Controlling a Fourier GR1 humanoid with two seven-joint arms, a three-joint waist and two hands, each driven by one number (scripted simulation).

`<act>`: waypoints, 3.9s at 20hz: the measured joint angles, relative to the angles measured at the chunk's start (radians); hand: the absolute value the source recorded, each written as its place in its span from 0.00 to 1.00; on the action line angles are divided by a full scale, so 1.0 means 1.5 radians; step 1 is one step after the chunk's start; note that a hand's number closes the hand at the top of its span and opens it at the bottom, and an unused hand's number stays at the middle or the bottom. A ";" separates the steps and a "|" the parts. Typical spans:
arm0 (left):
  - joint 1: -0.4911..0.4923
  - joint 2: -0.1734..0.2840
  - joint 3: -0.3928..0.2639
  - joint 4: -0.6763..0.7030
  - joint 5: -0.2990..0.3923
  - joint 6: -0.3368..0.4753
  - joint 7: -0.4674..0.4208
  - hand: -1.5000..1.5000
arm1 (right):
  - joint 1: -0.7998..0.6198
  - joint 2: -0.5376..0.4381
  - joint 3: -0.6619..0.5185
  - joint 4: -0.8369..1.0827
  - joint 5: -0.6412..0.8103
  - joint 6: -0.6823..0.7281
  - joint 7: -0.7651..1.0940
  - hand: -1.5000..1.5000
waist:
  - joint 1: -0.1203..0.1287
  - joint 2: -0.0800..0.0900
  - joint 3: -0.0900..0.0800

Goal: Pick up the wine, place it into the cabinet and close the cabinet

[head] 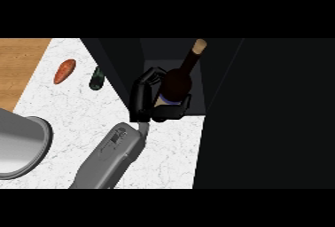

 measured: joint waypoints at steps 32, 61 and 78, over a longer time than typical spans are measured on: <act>-0.287 0.001 0.177 0.434 0.040 -0.070 -0.140 1.00 | 0.008 0.019 0.001 0.007 -0.006 0.010 -0.016 0.00 | -0.015 0.005 -0.001; -0.374 -0.002 0.300 0.605 0.092 -0.129 -0.218 0.00 | 0.002 0.033 0.031 0.017 -0.005 0.023 -0.033 0.00 | -0.035 0.012 0.001; -0.364 0.002 0.279 0.655 0.040 -0.067 -0.220 0.00 | -0.013 0.035 0.034 0.014 -0.001 0.014 -0.022 0.00 | -0.043 0.015 0.002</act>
